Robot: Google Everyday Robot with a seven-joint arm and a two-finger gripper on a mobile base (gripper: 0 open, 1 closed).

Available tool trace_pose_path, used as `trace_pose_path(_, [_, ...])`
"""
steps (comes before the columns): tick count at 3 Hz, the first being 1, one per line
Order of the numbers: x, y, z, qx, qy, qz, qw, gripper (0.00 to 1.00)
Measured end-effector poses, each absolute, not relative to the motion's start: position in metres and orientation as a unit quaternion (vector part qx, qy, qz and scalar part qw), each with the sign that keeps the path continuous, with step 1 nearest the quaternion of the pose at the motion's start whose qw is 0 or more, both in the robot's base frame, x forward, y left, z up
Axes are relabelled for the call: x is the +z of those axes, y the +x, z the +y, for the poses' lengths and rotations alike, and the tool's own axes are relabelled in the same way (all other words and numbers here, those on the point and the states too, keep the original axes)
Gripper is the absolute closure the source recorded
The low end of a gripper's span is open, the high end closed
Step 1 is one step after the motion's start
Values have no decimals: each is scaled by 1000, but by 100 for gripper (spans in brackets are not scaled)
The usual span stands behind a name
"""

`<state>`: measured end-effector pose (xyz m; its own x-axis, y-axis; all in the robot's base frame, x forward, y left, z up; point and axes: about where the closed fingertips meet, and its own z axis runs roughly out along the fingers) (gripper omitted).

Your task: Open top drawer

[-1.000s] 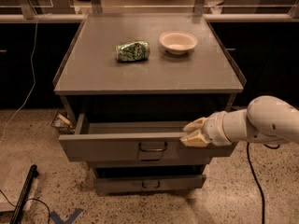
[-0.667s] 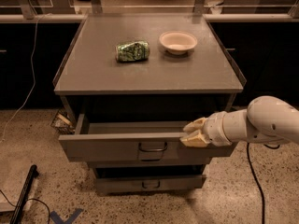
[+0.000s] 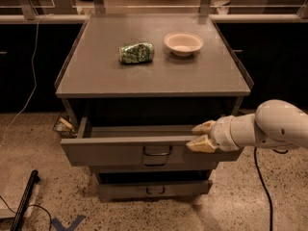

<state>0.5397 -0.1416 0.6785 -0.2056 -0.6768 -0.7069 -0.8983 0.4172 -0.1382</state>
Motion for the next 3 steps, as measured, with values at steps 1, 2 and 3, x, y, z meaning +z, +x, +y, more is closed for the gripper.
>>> trace_pose_path(1, [678,540,-142,154,-517,761,360,100])
trace_pose_path(2, [675,505,-149,161,-509,767,356,100])
trace_pose_path(3, [679,505,-149,161,-509,767,356,100])
